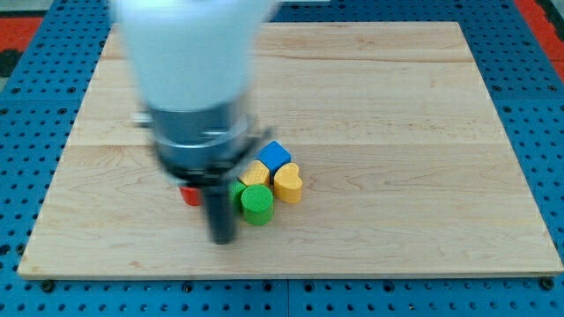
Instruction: Push the red star a bit down
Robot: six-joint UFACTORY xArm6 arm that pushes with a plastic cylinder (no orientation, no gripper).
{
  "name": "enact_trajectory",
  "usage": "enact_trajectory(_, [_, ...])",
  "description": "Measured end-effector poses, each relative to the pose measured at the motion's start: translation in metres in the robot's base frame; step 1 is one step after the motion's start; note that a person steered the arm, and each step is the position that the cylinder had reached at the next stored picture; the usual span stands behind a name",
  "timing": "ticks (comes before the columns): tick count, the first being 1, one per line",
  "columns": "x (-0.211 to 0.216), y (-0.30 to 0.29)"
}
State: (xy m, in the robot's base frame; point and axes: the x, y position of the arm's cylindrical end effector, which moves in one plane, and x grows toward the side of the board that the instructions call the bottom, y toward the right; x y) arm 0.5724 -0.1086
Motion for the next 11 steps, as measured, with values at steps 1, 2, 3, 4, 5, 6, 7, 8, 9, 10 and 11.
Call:
enact_trajectory(1, [-0.013,-0.055])
enact_trajectory(2, [-0.061,-0.065])
enact_trajectory(3, [-0.135,-0.066])
enact_trajectory(4, [-0.194,-0.035])
enact_trajectory(5, [-0.180,0.023])
enact_trajectory(6, [-0.143,0.021])
enact_trajectory(7, [-0.132,0.007])
enact_trajectory(8, [-0.125,0.007])
enact_trajectory(9, [-0.108,0.007])
enact_trajectory(10, [-0.136,0.008])
enact_trajectory(11, [-0.172,0.077])
